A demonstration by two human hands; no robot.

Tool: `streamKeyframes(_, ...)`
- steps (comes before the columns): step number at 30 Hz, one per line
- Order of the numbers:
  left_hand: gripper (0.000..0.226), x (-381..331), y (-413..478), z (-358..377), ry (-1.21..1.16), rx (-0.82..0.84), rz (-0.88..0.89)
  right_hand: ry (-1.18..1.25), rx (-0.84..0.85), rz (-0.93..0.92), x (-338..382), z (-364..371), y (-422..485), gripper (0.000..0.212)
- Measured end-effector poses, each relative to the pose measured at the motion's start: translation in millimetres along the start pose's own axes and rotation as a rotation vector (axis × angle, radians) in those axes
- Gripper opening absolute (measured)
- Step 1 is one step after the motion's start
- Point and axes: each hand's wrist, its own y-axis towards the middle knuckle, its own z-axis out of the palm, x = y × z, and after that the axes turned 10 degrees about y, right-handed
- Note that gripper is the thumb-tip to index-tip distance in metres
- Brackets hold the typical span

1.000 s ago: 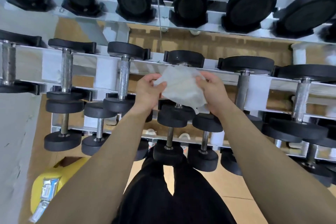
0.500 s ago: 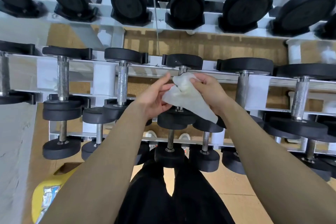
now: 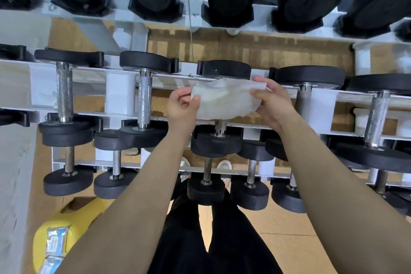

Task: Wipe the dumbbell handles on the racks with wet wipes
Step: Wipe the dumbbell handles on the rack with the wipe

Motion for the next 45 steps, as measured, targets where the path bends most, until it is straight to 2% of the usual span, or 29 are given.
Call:
streamKeyframes(4, 0.023, 6.4, 5.9, 9.1, 0.271, -0.076, -0.074, -0.145, -0.296, -0.007, -20.0, 9.6, 9.3, 0.036)
streamKeyframes(6, 0.02, 7.9, 3.6, 11.5, 0.368, -0.083, -0.072, -0.341, -0.478, -0.116, -29.1, 17.4, 0.3, 0.04)
streamKeyframes(7, 0.017, 8.1, 1.8, 12.7, 0.396, -0.114, -0.048, -0.424, -0.509, -0.198, -33.9, 22.4, -8.2, 0.037)
streamKeyframes(9, 0.012, 7.8, -3.3, 17.4, 0.391, -0.204, 0.012, -0.468, -0.42, -0.256, -42.4, 35.7, -21.5, 0.036)
streamKeyframes(12, 0.012, 9.6, -17.2, 29.6, 0.305, -0.287, 0.022, -0.423, -0.18, -0.041, -52.3, 62.1, -24.7, 0.057)
streamKeyframes(13, 0.012, 12.6, -20.8, 34.2, 0.276, -0.302, 0.007, -0.373, -0.126, 0.019, -53.1, 70.5, -21.8, 0.058)
streamKeyframes(16, 0.012, 19.8, -25.0, 44.0, 0.192, -0.338, -0.027, -0.211, -0.072, 0.107, -50.0, 86.6, -5.9, 0.028)
streamKeyframes(18, 0.012, 21.7, -22.9, 45.8, 0.172, -0.355, -0.025, -0.137, -0.064, 0.188, -45.3, 88.8, 5.4, 0.028)
streamKeyframes(20, 0.012, 23.1, -20.9, 46.1, 0.17, -0.349, -0.011, -0.062, 0.022, 0.262, -40.2, 85.5, 14.8, 0.033)
streamKeyframes(23, 0.012, 25.1, -19.5, 45.5, 0.166, -0.344, -0.005, 0.116, 0.155, 0.359, -37.0, 79.8, 25.4, 0.019)
streamKeyframes(26, 0.015, 26.7, -20.2, 46.0, 0.165, -0.345, -0.004, 0.229, 0.226, 0.366, -38.0, 76.0, 30.1, 0.019)
streamKeyframes(29, 0.017, 25.7, -21.2, 46.6, 0.147, -0.348, -0.001, 0.258, 0.275, 0.383, -42.5, 69.3, 22.9, 0.024)
streamKeyframes(31, 0.017, 24.8, -21.9, 46.5, 0.143, -0.355, -0.004, 0.119, 0.274, 0.359, -51.5, 62.6, 13.4, 0.027)
streamKeyframes(35, 0.017, 24.1, -22.7, 46.3, 0.144, -0.359, 0.024, -0.289, 0.071, 0.183, -65.4, 62.9, -4.7, 0.034)
streamKeyframes(37, 0.019, 24.6, -21.9, 45.8, 0.152, -0.352, 0.024, -0.357, -0.031, 0.143, -61.8, 71.6, -1.4, 0.039)
streamKeyframes(40, 0.02, 24.3, -21.4, 45.2, 0.186, -0.346, 0.025, -0.262, -0.08, 0.117, -43.8, 84.7, 15.8, 0.026)
streamKeyframes(43, 0.021, 22.2, -21.6, 45.2, 0.201, -0.334, 0.013, 0.075, 0.13, 0.217, -33.4, 83.1, 30.7, 0.012)
streamKeyframes(45, 0.021, 22.0, -21.4, 45.2, 0.204, -0.328, 0.009, 0.149, 0.228, 0.33, -40.5, 72.7, 32.7, 0.023)
